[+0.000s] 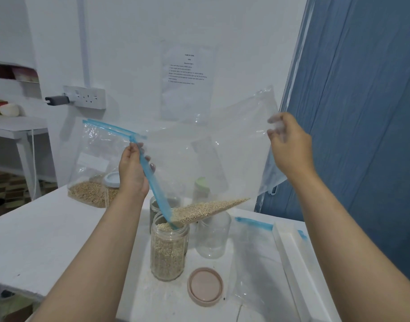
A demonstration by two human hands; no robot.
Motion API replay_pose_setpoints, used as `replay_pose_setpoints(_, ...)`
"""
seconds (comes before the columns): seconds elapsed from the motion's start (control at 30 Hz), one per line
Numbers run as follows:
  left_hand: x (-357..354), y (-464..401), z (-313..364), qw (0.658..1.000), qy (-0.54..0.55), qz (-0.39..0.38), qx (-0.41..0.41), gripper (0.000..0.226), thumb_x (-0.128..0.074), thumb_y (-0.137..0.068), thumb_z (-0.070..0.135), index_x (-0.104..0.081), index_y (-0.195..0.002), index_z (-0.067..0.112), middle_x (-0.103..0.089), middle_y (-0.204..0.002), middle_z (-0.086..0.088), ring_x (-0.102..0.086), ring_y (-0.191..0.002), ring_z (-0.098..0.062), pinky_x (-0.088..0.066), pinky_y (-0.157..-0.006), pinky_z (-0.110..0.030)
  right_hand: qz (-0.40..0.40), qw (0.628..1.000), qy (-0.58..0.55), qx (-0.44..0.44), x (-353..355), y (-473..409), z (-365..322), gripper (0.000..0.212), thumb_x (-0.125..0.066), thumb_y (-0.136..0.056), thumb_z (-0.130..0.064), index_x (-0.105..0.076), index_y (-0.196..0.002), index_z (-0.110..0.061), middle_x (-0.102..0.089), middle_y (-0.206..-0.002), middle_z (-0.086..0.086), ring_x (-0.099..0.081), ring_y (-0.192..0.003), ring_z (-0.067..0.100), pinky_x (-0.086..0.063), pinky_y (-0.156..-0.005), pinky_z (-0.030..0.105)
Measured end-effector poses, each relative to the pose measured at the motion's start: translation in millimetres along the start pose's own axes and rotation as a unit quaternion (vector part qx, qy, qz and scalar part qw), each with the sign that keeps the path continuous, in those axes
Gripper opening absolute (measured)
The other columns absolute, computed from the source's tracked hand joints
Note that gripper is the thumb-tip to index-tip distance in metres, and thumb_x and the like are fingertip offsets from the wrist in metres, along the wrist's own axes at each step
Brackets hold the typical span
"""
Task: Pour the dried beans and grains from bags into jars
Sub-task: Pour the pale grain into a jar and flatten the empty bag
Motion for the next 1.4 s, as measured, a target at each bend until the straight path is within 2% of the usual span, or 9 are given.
replay_pose_setpoints(0.07, 0, 0, 0, 1.000, -0.003, -0.001, 0.000, 0.024, -0.045, -0.104, 0.034, -0.060, -0.089, 0.023, -0.052, -0.082, 0.008, -0.046, -0.064, -0.007, -0.041, -0.057, -0.023, -0.011, 1.000, -0.012, 0.008, -2, 2, -1, 0.017, -0.048, -0.101, -0.012, -0.058, -0.111, -0.023, -0.056, -0.084, 0.001, -0.046, -0.068, 0.008, -0.036, -0.058, 0.006)
replay_pose_setpoints(0.13, -2, 2, 0, 1.000, 0.000, -0.003, 0.000, 0.024, -0.045, -0.104, 0.033, -0.059, -0.089, 0.023, -0.052, -0.082, 0.008, -0.046, -0.063, -0.007, -0.041, -0.056, -0.023, -0.002, 1.000, -0.007, 0.018, -2, 3, -2, 0.018, -0.047, -0.102, -0.010, -0.057, -0.113, -0.020, -0.050, -0.078, -0.001, -0.044, -0.067, 0.006, -0.035, -0.054, 0.005)
replay_pose_setpoints(0.27, -4, 4, 3, 1.000, 0.003, -0.005, -0.005, 0.024, -0.044, -0.105, 0.033, -0.059, -0.088, 0.022, -0.051, -0.082, 0.008, -0.046, -0.061, -0.006, -0.040, -0.055, -0.022, 0.018, 0.999, 0.007, 0.033, -3, 4, -6, 0.021, -0.045, -0.101, -0.008, -0.056, -0.117, -0.016, -0.046, -0.072, -0.007, -0.043, -0.066, 0.004, -0.032, -0.055, 0.006)
replay_pose_setpoints(0.47, -4, 6, 5, 1.000, 0.012, -0.006, -0.003, 0.024, -0.044, -0.104, 0.034, -0.059, -0.090, 0.022, -0.051, -0.079, 0.008, -0.046, -0.061, -0.006, -0.040, -0.056, -0.022, 0.025, 0.999, -0.014, 0.025, -2, 4, -12, 0.026, -0.049, -0.100, -0.009, -0.054, -0.125, -0.014, -0.055, -0.087, -0.001, -0.049, -0.074, 0.012, -0.032, -0.061, 0.002)
replay_pose_setpoints(0.57, -2, 7, 5, 1.000, 0.012, -0.003, -0.003, 0.024, -0.045, -0.104, 0.034, -0.059, -0.090, 0.022, -0.051, -0.079, 0.008, -0.047, -0.061, -0.006, -0.040, -0.056, -0.022, 0.037, 0.999, -0.025, 0.017, 1, 5, -13, 0.028, -0.052, -0.100, -0.010, -0.052, -0.128, -0.012, -0.056, -0.090, 0.000, -0.048, -0.072, 0.001, -0.033, -0.061, 0.000)
replay_pose_setpoints(0.73, 0, 5, 5, 1.000, 0.011, -0.004, -0.005, 0.024, -0.044, -0.104, 0.034, -0.059, -0.090, 0.022, -0.051, -0.079, 0.008, -0.047, -0.062, -0.006, -0.040, -0.054, -0.022, 0.040, 0.999, -0.028, 0.011, 1, 4, -14, 0.024, -0.054, -0.099, -0.013, -0.055, -0.123, -0.012, -0.053, -0.085, -0.006, -0.048, -0.072, 0.002, -0.039, -0.064, 0.006)
replay_pose_setpoints(0.9, -1, 7, 5, 1.000, 0.013, -0.006, -0.002, 0.024, -0.045, -0.104, 0.034, -0.059, -0.090, 0.022, -0.051, -0.079, 0.008, -0.047, -0.062, -0.006, -0.040, -0.054, -0.022, 0.038, 0.999, -0.028, 0.017, -1, 4, -16, 0.018, -0.055, -0.098, -0.013, -0.059, -0.116, -0.011, -0.054, -0.084, -0.005, -0.047, -0.070, 0.002, -0.035, -0.061, 0.004)
replay_pose_setpoints(1.1, -5, 10, 7, 1.000, 0.017, -0.011, -0.002, 0.021, -0.046, -0.104, 0.032, -0.057, -0.089, 0.023, -0.053, -0.074, 0.010, -0.046, -0.057, -0.006, -0.041, -0.052, -0.021, 0.030, 0.998, -0.042, 0.020, -5, 7, -20, 0.015, -0.056, -0.098, -0.014, -0.060, -0.112, -0.013, -0.050, -0.077, -0.014, -0.047, -0.069, 0.002, -0.034, -0.060, 0.005)
replay_pose_setpoints(1.4, -7, 12, 10, 1.000, 0.026, -0.017, -0.003, 0.020, -0.045, -0.104, 0.031, -0.057, -0.090, 0.023, -0.054, -0.076, 0.010, -0.046, -0.057, -0.005, -0.041, -0.053, -0.021, 0.058, 0.996, -0.063, 0.005, -2, 10, -20, 0.015, -0.053, -0.097, -0.013, -0.061, -0.111, -0.011, -0.047, -0.075, -0.015, -0.045, -0.065, 0.001, -0.033, -0.058, 0.006)
Point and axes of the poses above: each hand's wrist, its own y-axis away from the middle knuckle, its own x-axis out of the back of the hand, z = x × y, the point moved 9 cm from there along -y, towards the middle knuckle
